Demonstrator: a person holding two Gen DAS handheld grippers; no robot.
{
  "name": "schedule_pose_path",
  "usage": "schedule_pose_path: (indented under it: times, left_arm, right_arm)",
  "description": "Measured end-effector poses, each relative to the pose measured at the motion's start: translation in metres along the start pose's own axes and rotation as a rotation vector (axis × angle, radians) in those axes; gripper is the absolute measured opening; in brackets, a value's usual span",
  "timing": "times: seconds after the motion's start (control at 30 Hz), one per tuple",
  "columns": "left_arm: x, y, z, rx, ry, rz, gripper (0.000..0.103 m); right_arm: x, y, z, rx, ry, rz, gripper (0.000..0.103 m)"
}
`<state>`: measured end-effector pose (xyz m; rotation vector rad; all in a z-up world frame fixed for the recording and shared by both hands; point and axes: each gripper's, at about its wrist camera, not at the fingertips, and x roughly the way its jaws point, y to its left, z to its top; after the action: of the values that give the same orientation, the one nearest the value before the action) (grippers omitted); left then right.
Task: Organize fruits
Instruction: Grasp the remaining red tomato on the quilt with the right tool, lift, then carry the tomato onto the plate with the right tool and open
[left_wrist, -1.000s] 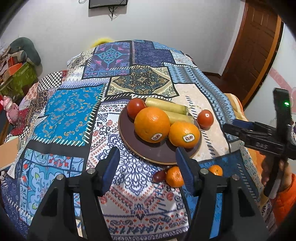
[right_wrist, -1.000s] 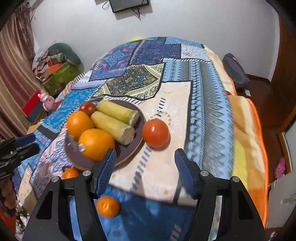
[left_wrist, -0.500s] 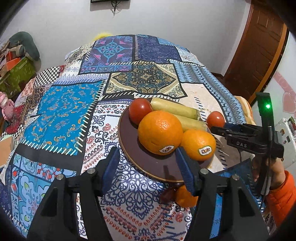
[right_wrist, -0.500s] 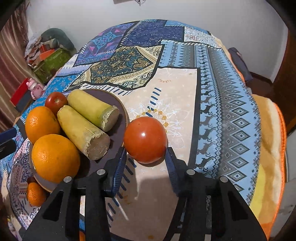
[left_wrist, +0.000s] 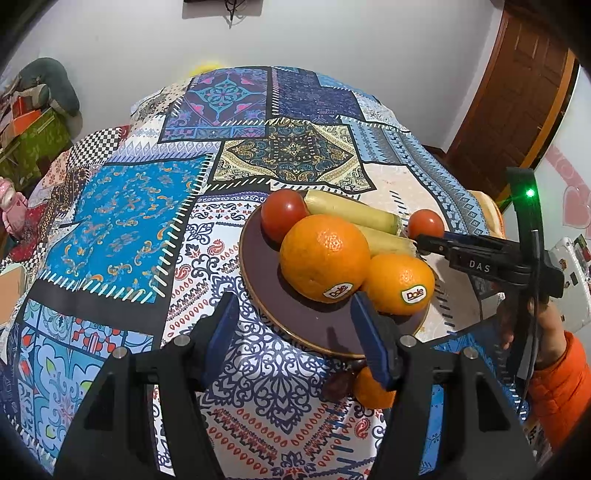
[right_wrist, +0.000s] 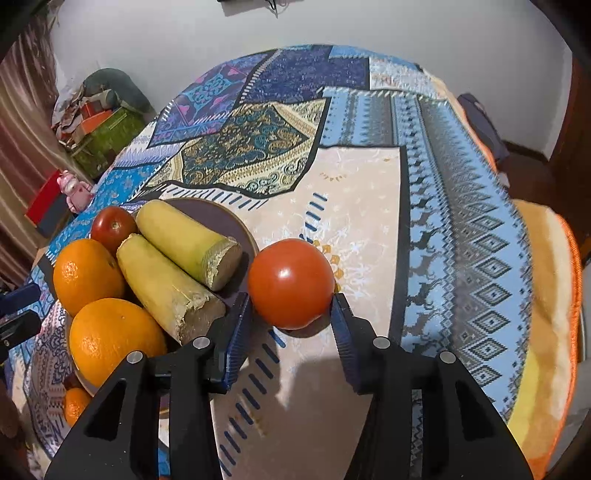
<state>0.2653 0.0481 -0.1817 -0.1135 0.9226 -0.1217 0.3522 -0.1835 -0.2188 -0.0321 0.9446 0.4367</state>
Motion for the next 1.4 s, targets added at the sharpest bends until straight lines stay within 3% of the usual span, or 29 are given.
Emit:
schedule_pose_path:
  times: [0.07,0.2,0.27,0.43,0.63,0.8,1.17,1.4]
  left_arm:
    - [0.001,0.0,0.0,-0.001,0.001,-0.001,0.062]
    - [0.001,0.002,0.0,-0.008,-0.001,-0.002,0.062]
    - [0.001,0.003,0.0,-0.015,0.0,-0.005,0.062]
    - [-0.002,0.004,-0.002,-0.019,-0.004,-0.009,0.062]
    - [-0.002,0.006,-0.001,-0.017,-0.004,-0.008,0.062]
    - [0.0,0.009,-0.002,-0.028,-0.001,-0.011,0.062]
    - [0.0,0.011,-0.002,-0.023,-0.009,-0.007,0.062]
    - [-0.003,0.014,-0.001,-0.035,-0.022,0.004,0.062]
  right_arm:
    - [-0.003,0.002,0.0,-0.019,-0.009,-0.01,0.038]
    - [-0.018,0.012,0.003,-0.077,-0.037,-0.028,0.019]
    - [-0.021,0.015,0.006,-0.104,-0.024,-0.034,0.019]
    - [-0.016,0.014,0.012,-0.081,-0.01,-0.028,0.034]
    - [0.005,0.005,0.021,-0.042,0.022,-0.051,0.044]
    - [0.023,0.002,0.023,-0.04,0.066,-0.02,0.044]
    - [-0.002,0.012,0.019,-0.096,-0.037,-0.024,0.043]
    - [-0.028,0.058,0.035,-0.213,-0.097,0.053,0.043]
